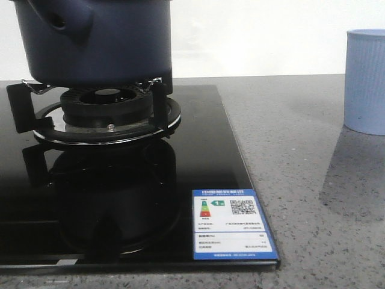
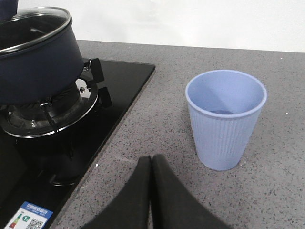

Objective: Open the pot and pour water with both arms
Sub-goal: 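Move the left gripper down onto the blue lid knob and close it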

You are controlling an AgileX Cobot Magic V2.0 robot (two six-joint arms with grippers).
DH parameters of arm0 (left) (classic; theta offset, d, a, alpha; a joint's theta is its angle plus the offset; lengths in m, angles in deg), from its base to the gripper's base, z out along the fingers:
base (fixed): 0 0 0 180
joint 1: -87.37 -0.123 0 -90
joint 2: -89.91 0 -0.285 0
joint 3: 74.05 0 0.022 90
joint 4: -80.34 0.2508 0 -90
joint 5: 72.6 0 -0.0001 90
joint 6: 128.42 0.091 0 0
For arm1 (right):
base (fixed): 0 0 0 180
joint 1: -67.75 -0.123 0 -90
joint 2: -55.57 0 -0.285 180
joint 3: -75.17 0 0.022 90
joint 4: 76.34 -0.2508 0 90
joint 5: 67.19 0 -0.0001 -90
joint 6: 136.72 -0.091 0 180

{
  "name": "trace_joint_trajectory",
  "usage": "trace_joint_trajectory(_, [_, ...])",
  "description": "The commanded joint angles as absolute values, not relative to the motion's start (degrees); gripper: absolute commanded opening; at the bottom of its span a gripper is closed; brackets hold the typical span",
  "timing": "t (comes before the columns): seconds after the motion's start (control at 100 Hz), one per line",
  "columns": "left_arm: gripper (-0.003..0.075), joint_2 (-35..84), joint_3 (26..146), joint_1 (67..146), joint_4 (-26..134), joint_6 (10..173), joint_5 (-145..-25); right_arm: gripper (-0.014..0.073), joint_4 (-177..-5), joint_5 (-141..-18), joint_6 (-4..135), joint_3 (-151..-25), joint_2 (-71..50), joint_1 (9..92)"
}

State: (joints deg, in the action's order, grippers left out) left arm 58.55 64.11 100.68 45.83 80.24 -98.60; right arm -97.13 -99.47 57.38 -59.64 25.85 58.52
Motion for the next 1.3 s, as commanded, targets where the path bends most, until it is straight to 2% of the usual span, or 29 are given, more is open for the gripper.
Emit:
trace_joint_trajectory(0.0, [0.0048, 56.5, 66.0, 103.1, 42.8, 80.5, -91.6, 0.0034, -97.8, -94.7, 58.3, -61.7, 24.9, 58.5])
trace_joint_trajectory(0.06, [0.009, 55.4, 66.0, 104.7, 42.7, 80.5, -89.9, 0.0129, -97.8, -94.7, 58.3, -61.7, 24.9, 58.5])
trace_joint_trajectory(0.18, [0.0178, 52.5, 66.0, 108.0, 42.6, 80.5, -87.6, 0.0376, -97.9, -94.4, 58.3, -61.7, 24.9, 58.5])
trace_joint_trajectory(0.25, [0.0255, 50.5, 66.0, 110.0, 42.6, 80.5, -85.8, 0.044, -97.9, -93.9, 58.3, -61.7, 24.9, 58.5])
trace_joint_trajectory(0.37, [0.0421, 46.6, 66.0, 113.8, 42.6, 80.5, -80.3, 0.0442, -98.7, -92.8, 58.3, -61.7, 24.9, 58.5])
trace_joint_trajectory(0.44, [0.0477, 44.1, 66.0, 116.0, 42.6, 80.5, -76.3, 0.0442, -99.1, -93.0, 58.3, -61.7, 24.9, 58.5])
trace_joint_trajectory(0.64, [0.0477, 34.9, 69.2, 120.6, 43.7, 80.5, -69.6, 0.0442, -99.5, -93.0, 58.3, -61.7, 24.9, 58.5])
trace_joint_trajectory(0.78, [0.0478, 26.7, 73.1, 121.1, 46.4, 80.5, -66.7, 0.0442, -99.5, -93.0, 58.3, -61.7, 24.9, 58.5])
trace_joint_trajectory(0.97, [0.0564, 17.8, 78.2, 121.1, 47.1, 80.5, -65.0, 0.0442, -99.6, -93.0, 58.3, -61.7, 24.9, 58.5])
trace_joint_trajectory(1.29, [0.0572, 13.4, 80.1, 120.9, 46.8, 80.5, -57.6, 0.0442, -99.6, -94.3, 58.3, -61.7, 24.9, 58.5])
